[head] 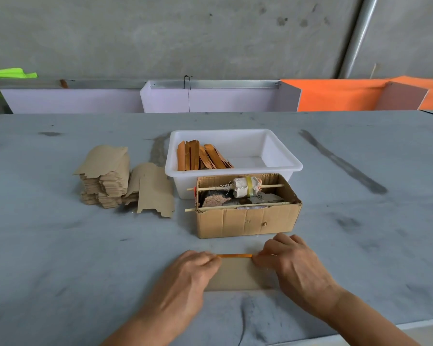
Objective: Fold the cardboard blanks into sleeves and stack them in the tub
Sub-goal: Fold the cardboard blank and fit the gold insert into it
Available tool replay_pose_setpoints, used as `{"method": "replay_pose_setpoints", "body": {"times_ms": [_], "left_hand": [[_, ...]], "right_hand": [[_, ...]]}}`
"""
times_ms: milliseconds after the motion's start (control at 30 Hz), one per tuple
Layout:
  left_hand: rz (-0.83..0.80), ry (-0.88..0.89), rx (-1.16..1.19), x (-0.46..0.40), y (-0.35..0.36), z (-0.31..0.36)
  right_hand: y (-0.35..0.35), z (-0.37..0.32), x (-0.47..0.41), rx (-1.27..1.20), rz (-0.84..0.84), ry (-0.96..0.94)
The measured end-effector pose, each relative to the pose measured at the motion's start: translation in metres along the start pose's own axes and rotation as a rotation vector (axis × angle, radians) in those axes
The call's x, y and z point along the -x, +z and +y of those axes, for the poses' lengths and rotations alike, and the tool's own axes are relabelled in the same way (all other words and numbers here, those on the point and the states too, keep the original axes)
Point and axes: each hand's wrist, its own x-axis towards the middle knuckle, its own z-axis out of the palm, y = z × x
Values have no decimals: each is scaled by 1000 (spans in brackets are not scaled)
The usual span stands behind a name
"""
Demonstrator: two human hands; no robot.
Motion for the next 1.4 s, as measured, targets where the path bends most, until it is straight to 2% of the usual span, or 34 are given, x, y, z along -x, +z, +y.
{"method": "replay_pose_setpoints", "body": {"times_ms": [200, 267, 333, 400, 467, 533, 667, 800, 867, 933, 1000, 1200, 1300, 1400], "left_hand": [[-117, 2, 8, 10, -1, 4], [-81, 11, 0, 11, -2, 3], [-29, 5, 111, 12, -2, 2], [4, -79, 293, 11, 1, 0], [41, -272, 504, 11, 0, -3], [77, -414, 636, 11, -3, -6], [62, -459, 685, 8, -4, -3], [32, -443, 735, 7, -2, 2], [104, -531, 842, 6, -5, 5], [245, -682, 970, 3, -9, 6], [342, -776, 966, 2, -11, 7], [193, -1000, 1348, -11, -14, 21], [184, -1075, 1448, -15, -17, 20], [92, -1082, 1505, -17, -17, 23]], "right_hand": [[-1, -6, 6, -144, -11, 115], [-3, -8, 7, -220, -33, 144], [-5, -6, 13, -376, -47, 185], [-7, -6, 21, -517, 26, 267], [-10, -7, 26, -624, 153, 441], [-15, -7, 27, -735, 199, 589], [-22, -12, 22, -988, -11, 640], [-24, -16, 17, -1010, -91, 615], [-24, -17, 15, -1026, -71, 648], [-24, -17, 13, -1097, 34, 751], [-26, -18, 10, -1210, 117, 849], [-36, -22, 6, -1261, 90, 921], [-41, -19, 5, -1258, 42, 928], [-44, -18, 5, -1284, 10, 932]]}}
